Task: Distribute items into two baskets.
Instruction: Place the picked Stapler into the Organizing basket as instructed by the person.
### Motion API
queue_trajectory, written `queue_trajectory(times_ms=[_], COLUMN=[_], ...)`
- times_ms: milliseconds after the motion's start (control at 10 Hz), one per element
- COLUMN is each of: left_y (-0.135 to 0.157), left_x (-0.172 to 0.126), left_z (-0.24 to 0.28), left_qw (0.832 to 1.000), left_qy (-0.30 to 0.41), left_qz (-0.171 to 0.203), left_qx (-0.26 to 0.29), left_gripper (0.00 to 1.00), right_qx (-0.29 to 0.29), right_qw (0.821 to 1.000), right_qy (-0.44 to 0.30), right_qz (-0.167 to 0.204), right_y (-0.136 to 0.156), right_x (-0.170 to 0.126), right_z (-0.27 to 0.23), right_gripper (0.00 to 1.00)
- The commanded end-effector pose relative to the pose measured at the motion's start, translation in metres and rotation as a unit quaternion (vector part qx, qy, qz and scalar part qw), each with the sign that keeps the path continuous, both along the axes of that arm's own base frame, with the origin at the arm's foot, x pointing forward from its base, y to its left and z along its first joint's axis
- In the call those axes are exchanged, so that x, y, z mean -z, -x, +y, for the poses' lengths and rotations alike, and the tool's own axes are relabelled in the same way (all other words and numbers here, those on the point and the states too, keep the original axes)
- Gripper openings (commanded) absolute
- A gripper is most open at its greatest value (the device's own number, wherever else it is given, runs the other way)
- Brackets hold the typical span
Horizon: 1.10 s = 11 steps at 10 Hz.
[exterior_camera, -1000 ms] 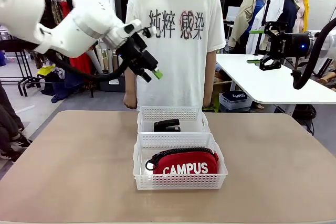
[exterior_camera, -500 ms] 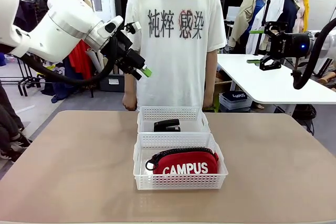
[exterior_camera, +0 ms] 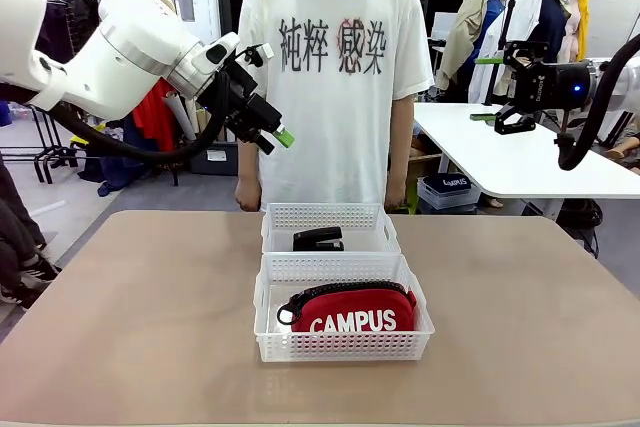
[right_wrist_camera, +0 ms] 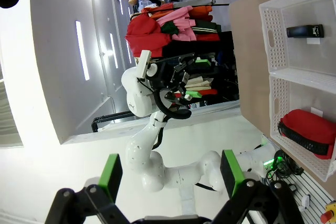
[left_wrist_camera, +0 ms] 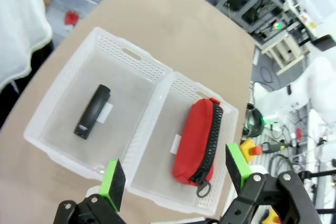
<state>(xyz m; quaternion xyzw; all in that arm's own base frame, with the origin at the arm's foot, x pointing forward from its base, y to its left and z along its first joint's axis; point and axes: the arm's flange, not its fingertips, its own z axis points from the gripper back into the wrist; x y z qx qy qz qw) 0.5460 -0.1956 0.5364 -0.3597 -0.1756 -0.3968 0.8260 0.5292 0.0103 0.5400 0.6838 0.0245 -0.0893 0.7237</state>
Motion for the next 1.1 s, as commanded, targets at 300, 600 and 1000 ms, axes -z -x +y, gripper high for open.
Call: queue_trajectory(times_ms=[300,600,1000], left_y=[0.010,0.018,0.015], left_x=[-0.021,-0.033,-0.035], left_z=[0.073,0.123,0.172], left_qw=[0.971,0.935,0.890], left_qy=[0.146,0.223,0.323], left_qz=[0.163,0.242,0.282], left_qx=[-0.100,-0.135,-0.155], left_gripper=[1.00,1.00,1.00], right_qx=[0.001,0.001,0.001], right_qw=[1.000,1.000,1.000], right_qy=[0.002,0.002,0.002], right_qz=[0.002,0.002,0.002], right_y=[0.000,0.000,0.000], right_x=[-0.003,-0.003,-0.003], right_z=[0.000,0.000,0.000], right_gripper=[1.00,1.00,1.00])
